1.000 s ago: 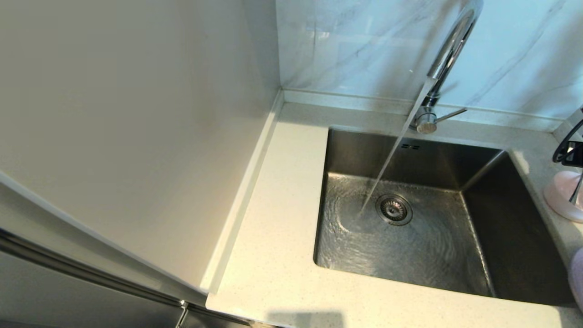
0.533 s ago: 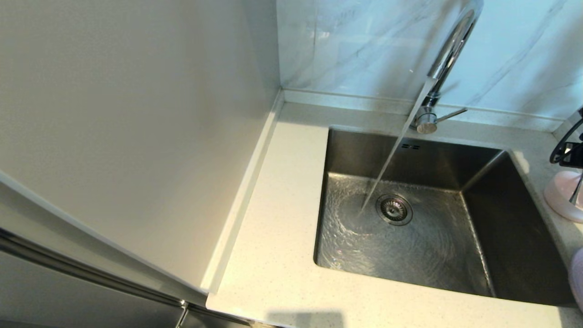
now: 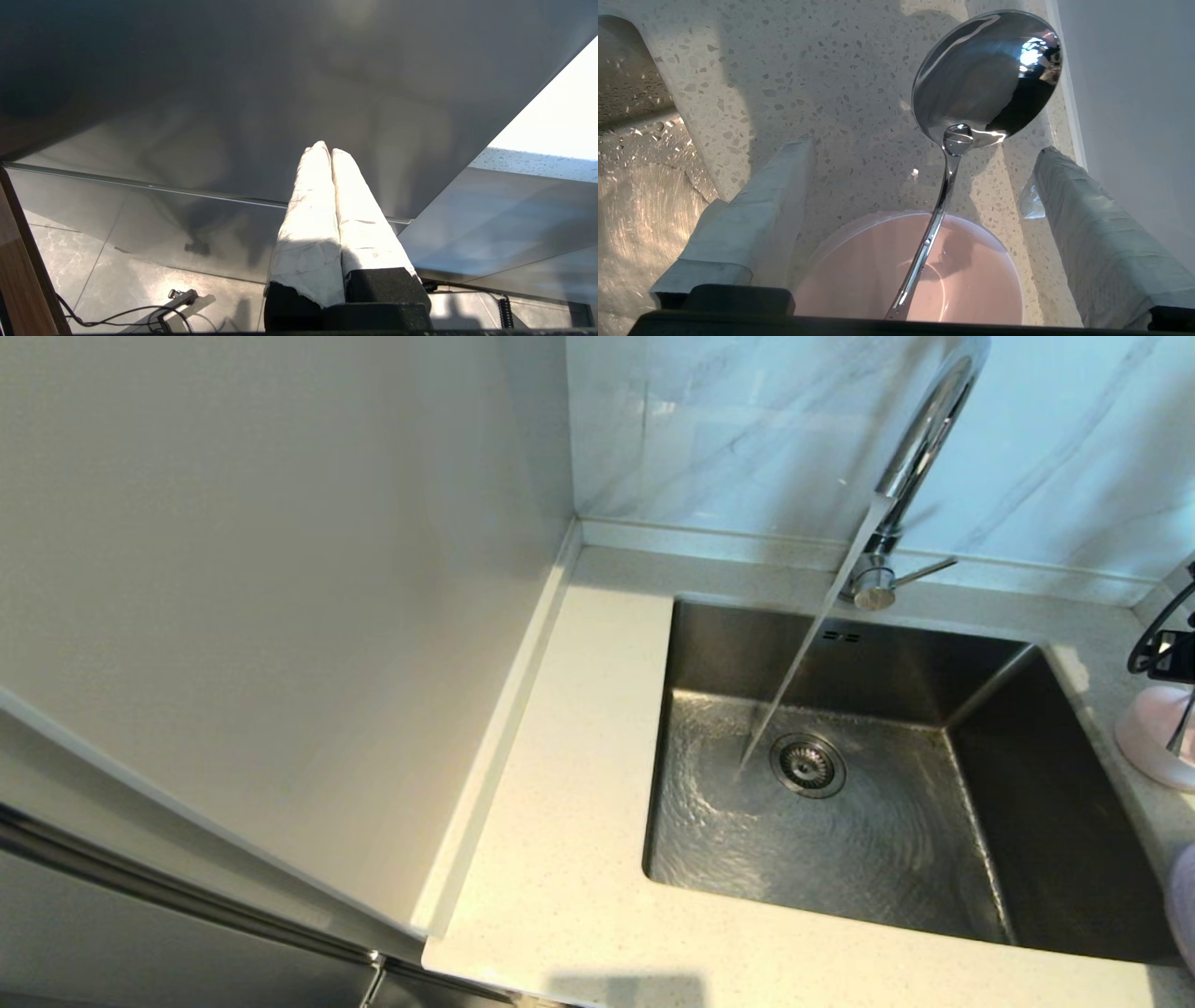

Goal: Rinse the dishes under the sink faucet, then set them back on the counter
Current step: Pick up the spoon

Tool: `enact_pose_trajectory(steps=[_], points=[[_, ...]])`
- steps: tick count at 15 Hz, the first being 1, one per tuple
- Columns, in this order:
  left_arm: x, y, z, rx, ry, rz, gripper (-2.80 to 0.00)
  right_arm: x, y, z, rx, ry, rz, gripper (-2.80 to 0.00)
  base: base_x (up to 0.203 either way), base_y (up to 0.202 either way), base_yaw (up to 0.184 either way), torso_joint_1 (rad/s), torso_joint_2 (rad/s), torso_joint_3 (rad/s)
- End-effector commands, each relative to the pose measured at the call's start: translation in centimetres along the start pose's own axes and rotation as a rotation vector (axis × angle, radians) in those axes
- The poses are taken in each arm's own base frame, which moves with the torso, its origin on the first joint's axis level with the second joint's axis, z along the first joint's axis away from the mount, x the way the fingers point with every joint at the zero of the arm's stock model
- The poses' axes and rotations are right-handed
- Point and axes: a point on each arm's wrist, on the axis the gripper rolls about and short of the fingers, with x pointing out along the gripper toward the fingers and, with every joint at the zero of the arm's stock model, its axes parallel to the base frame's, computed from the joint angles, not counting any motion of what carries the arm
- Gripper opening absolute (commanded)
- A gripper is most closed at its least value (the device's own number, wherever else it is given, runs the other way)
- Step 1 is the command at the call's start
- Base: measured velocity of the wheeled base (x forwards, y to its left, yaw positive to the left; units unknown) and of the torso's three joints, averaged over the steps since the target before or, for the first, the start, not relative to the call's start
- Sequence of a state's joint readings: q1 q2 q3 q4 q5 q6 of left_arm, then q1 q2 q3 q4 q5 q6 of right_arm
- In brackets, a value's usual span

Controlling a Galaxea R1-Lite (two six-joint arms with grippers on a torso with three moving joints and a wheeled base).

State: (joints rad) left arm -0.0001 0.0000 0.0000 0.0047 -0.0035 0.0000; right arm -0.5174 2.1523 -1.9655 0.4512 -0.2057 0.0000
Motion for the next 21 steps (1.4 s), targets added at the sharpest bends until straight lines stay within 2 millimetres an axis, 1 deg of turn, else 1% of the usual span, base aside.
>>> enact_pose_trajectory(steps=[1,2,3,16,19,21], points=[[0.0,0.0,0.0,0.000,0.000,-0.001,-2.80,0.2,-0.1,-0.1,0.003,0.008,-0.005,0.00,0.000,0.000,0.000,0.000,0.00,0.000],[0.0,0.0,0.0,0.000,0.000,0.000,-2.80,0.3,-0.1,-0.2,0.003,0.010,-0.005,0.00,0.000,0.000,0.000,0.000,0.00,0.000],[0.0,0.0,0.0,0.000,0.000,0.000,-2.80,0.4,-0.1,-0.2,0.001,0.014,-0.003,-2.80,0.000,0.000,0.000,0.000,0.00,0.000],[0.0,0.0,0.0,0.000,0.000,0.001,-2.80,0.3,-0.1,0.1,0.005,-0.018,-0.003,-2.80,0.000,0.000,0.000,0.000,0.00,0.000],[0.0,0.0,0.0,0.000,0.000,0.000,-2.80,0.0,-0.2,0.6,0.012,-0.060,-0.003,-2.80,0.000,0.000,0.000,0.000,0.00,0.000],[0.0,0.0,0.0,0.000,0.000,0.001,-2.80,-0.6,-0.2,0.9,0.013,-0.074,-0.002,-2.80,0.000,0.000,0.000,0.000,0.00,0.000]])
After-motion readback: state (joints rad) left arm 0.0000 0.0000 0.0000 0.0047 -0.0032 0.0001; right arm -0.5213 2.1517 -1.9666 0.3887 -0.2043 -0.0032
